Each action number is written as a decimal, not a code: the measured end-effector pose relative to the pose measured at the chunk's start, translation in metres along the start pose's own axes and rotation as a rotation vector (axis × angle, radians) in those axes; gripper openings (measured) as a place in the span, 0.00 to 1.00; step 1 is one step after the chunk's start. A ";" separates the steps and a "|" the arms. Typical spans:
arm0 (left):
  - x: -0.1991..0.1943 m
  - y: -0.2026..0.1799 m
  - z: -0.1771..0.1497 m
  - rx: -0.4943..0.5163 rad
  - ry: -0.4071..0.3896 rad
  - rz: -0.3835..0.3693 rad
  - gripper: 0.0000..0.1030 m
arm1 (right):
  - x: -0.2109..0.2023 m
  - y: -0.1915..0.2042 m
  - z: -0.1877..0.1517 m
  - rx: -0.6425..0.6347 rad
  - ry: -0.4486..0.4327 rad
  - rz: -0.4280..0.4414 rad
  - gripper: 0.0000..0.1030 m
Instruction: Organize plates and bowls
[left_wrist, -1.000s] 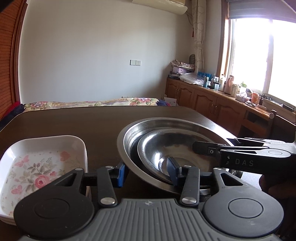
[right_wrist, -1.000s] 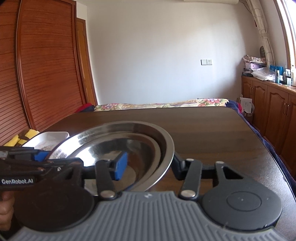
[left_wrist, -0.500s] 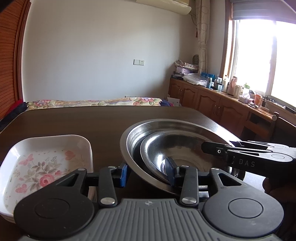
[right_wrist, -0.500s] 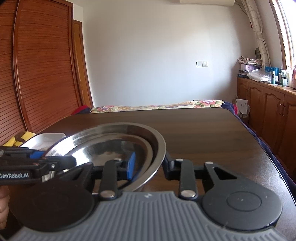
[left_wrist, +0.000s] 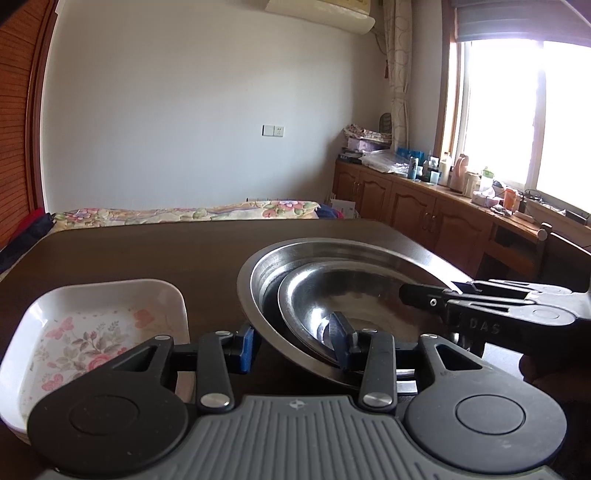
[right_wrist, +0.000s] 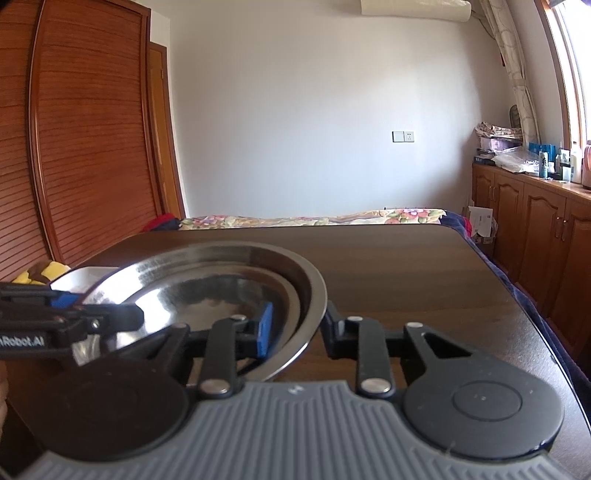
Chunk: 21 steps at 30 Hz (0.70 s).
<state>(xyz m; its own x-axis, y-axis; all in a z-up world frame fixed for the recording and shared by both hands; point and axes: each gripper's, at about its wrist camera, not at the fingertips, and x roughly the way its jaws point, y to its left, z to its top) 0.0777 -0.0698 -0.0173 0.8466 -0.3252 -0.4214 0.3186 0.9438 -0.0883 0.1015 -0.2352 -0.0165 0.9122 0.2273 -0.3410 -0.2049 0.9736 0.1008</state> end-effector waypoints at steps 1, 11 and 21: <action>-0.001 0.001 0.000 0.000 -0.001 -0.002 0.41 | 0.000 0.001 0.000 -0.002 0.002 -0.003 0.29; -0.016 0.010 0.001 -0.012 -0.027 0.001 0.41 | -0.005 0.005 0.010 0.025 -0.015 0.028 0.29; -0.040 0.024 0.007 -0.014 -0.063 0.032 0.41 | -0.004 0.022 0.018 0.014 -0.038 0.066 0.29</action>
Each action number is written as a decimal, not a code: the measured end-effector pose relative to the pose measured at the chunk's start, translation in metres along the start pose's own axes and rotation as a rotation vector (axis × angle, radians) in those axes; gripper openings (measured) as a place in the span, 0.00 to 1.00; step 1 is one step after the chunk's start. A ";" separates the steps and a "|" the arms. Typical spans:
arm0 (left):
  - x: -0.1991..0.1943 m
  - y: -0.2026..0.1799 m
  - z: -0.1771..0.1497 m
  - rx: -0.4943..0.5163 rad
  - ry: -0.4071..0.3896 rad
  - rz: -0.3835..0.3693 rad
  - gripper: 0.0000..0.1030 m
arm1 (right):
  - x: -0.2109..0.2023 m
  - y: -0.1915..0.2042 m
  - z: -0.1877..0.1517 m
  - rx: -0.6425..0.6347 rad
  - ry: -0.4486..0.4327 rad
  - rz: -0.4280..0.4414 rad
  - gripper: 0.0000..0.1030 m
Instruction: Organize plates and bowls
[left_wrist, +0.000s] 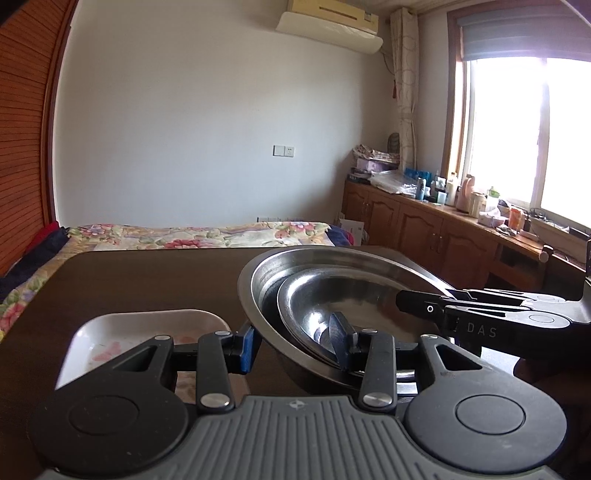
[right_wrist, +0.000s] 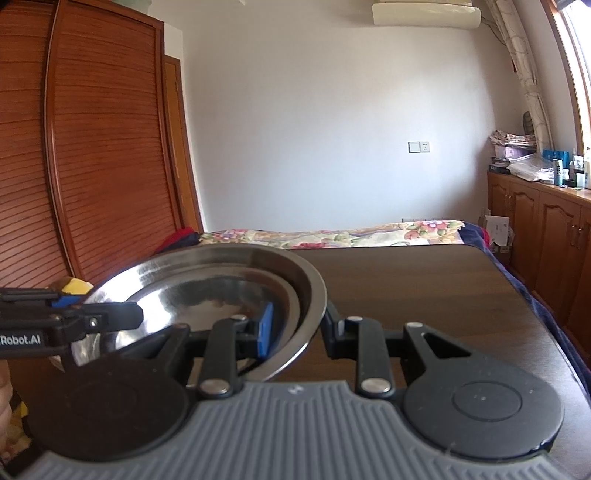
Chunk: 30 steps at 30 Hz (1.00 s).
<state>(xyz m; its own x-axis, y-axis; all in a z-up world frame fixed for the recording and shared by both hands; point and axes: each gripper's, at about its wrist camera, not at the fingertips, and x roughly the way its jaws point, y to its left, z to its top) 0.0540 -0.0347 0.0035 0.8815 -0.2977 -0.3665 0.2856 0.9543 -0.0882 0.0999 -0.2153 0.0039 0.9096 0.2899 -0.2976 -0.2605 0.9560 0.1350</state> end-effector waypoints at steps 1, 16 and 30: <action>-0.002 0.003 0.000 -0.003 -0.001 0.003 0.41 | 0.000 0.002 0.001 -0.003 0.000 0.006 0.29; -0.029 0.051 0.004 -0.033 -0.019 0.070 0.41 | 0.017 0.050 0.008 -0.060 0.016 0.076 0.29; -0.034 0.082 0.003 -0.075 -0.012 0.134 0.41 | 0.045 0.087 0.011 -0.096 0.045 0.133 0.29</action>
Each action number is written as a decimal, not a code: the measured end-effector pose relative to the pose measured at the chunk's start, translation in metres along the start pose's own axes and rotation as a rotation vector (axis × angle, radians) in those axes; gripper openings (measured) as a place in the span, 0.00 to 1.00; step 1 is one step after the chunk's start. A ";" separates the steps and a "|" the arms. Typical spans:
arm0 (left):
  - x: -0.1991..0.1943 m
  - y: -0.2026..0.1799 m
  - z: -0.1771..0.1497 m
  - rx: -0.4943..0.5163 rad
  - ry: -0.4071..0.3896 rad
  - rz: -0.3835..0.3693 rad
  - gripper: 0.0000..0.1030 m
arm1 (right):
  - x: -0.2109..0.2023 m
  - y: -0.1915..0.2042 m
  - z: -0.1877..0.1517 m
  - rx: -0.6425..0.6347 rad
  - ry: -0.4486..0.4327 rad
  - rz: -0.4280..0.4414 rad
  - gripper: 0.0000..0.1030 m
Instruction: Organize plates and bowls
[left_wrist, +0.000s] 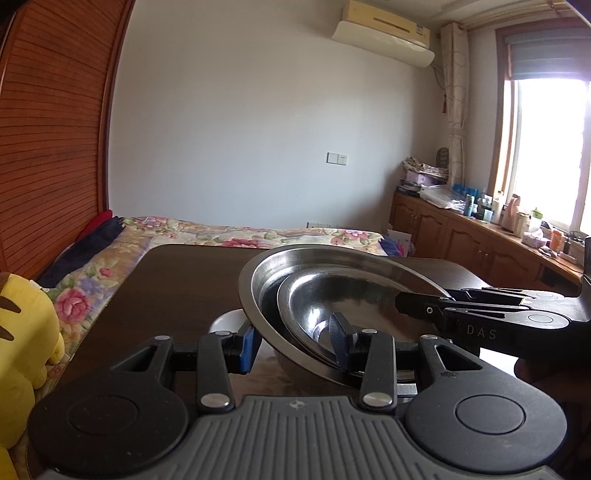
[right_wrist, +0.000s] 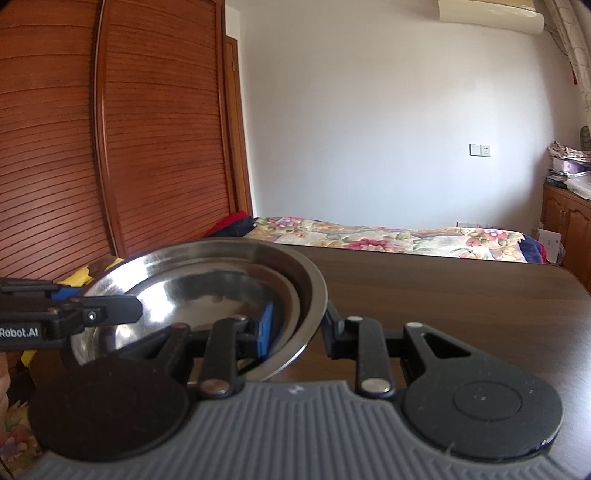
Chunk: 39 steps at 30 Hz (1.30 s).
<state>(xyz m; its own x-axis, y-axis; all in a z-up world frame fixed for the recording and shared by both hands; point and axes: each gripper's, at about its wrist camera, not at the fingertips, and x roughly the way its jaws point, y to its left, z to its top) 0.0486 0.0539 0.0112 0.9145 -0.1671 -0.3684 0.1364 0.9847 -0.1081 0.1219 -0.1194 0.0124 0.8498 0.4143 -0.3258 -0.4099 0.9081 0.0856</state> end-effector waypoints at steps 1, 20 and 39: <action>0.000 0.003 0.000 -0.003 0.002 0.003 0.41 | 0.002 0.002 0.000 -0.002 0.002 0.004 0.29; 0.001 0.033 -0.011 -0.077 0.042 -0.014 0.41 | 0.012 0.026 -0.007 -0.012 0.048 0.046 0.29; 0.007 0.031 -0.012 -0.052 0.048 -0.024 0.45 | 0.009 0.031 -0.007 0.014 0.043 0.025 0.31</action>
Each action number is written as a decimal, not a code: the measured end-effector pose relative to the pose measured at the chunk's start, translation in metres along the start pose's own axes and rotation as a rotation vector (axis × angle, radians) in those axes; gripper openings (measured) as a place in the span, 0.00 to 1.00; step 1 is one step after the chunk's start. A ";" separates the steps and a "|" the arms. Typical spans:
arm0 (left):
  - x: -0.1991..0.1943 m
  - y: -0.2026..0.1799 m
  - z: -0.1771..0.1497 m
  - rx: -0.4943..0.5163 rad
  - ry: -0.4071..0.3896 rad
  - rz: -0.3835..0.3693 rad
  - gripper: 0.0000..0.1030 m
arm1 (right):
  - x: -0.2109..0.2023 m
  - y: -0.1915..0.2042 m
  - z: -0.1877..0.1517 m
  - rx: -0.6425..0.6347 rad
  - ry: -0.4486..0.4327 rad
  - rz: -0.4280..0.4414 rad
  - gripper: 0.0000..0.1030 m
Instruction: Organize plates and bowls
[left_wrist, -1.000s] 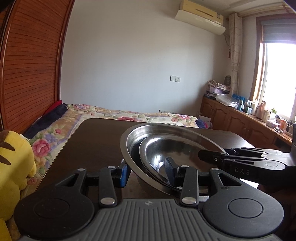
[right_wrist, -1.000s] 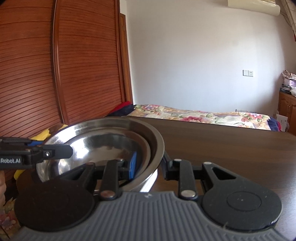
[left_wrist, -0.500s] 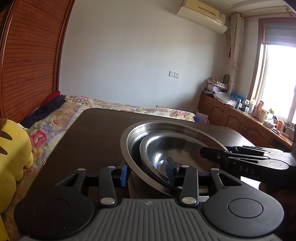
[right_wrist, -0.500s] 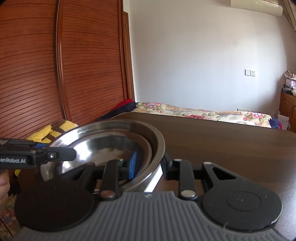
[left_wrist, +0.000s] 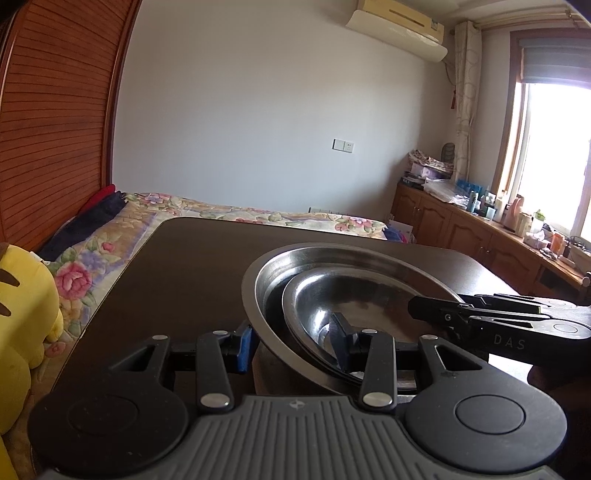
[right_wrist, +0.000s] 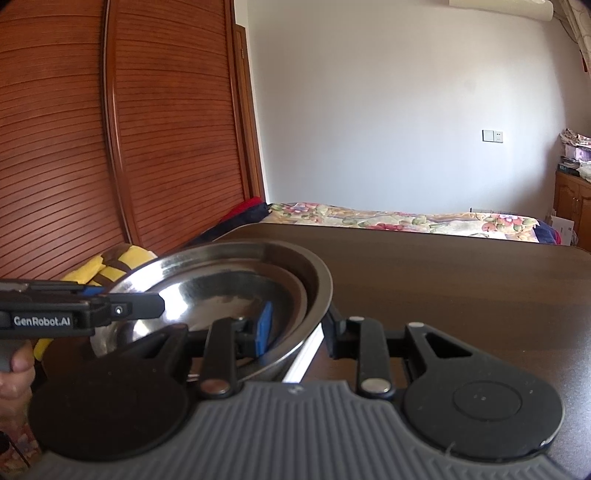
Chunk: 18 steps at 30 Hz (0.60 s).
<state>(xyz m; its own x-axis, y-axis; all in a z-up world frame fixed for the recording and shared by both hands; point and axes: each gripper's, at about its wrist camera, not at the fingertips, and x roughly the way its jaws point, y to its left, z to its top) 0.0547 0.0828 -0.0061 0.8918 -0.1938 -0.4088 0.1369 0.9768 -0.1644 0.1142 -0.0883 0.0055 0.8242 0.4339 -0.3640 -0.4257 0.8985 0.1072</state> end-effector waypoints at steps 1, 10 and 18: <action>0.001 0.001 0.000 0.001 -0.002 -0.004 0.48 | 0.000 0.001 0.000 -0.003 0.000 -0.005 0.32; -0.001 0.005 0.004 0.018 -0.022 0.031 0.69 | -0.011 0.003 0.002 -0.040 -0.045 -0.080 0.43; -0.017 -0.004 0.009 0.046 -0.061 0.073 0.81 | -0.036 -0.004 0.008 -0.027 -0.097 -0.119 0.45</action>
<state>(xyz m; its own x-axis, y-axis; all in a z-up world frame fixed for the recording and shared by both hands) 0.0431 0.0825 0.0100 0.9247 -0.1174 -0.3623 0.0891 0.9916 -0.0938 0.0889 -0.1072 0.0257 0.9011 0.3303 -0.2811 -0.3318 0.9424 0.0437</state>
